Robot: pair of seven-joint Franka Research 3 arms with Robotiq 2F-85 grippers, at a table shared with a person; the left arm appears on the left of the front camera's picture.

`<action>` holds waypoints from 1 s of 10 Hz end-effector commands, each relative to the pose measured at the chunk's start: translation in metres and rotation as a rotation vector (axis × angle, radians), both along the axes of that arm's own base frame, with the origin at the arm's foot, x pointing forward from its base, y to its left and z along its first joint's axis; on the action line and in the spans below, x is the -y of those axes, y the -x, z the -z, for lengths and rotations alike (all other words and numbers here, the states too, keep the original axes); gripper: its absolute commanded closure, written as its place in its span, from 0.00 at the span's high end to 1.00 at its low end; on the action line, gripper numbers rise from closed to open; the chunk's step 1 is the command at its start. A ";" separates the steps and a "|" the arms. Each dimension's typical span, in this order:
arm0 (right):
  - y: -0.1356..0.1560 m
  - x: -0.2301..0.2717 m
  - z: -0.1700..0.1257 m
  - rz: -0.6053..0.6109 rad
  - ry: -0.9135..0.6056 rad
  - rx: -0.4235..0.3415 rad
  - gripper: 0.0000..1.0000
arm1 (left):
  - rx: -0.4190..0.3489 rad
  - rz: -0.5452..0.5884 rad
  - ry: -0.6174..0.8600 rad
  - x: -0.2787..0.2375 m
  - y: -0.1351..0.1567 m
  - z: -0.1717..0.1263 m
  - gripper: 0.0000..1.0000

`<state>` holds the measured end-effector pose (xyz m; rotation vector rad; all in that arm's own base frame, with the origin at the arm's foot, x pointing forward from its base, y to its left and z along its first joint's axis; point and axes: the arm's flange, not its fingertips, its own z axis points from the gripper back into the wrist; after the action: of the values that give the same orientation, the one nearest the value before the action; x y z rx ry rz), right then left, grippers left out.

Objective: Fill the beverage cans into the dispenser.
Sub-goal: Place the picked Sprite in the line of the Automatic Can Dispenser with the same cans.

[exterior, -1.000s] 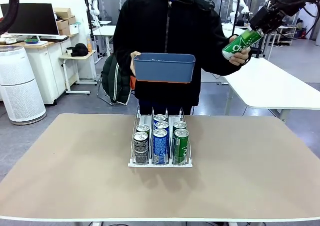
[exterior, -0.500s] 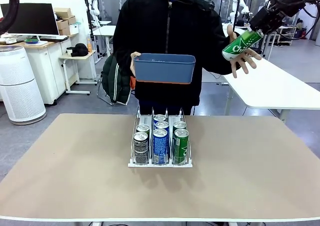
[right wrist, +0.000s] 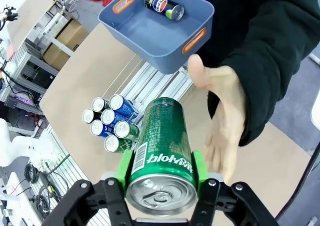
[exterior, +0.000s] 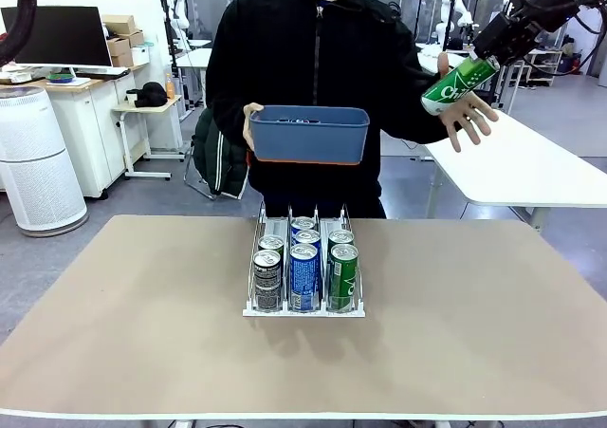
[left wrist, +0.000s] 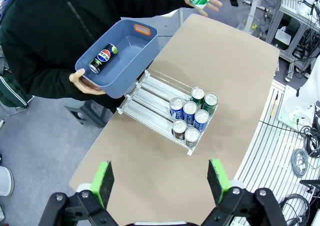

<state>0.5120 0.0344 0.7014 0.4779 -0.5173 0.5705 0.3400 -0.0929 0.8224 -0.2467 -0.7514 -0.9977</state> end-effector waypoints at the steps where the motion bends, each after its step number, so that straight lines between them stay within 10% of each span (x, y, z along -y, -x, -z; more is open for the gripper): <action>1: 0.000 0.001 -0.002 0.003 -0.003 0.005 0.00 | 0.004 -0.003 0.003 -0.001 0.000 0.000 1.00; 8: 0.000 0.001 -0.002 0.003 -0.003 0.005 0.00 | 0.004 -0.003 0.003 -0.001 0.000 0.000 1.00; 9: 0.000 0.000 0.000 0.000 0.000 0.000 0.58 | 0.004 -0.003 0.003 -0.001 0.000 0.000 1.00; 10: 0.015 0.000 -0.001 0.013 0.003 0.013 0.58 | 0.004 -0.003 0.003 -0.001 0.000 0.000 1.00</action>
<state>0.5100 0.0343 0.7013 0.4774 -0.5167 0.5709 0.3400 -0.0929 0.8224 -0.2467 -0.7514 -0.9977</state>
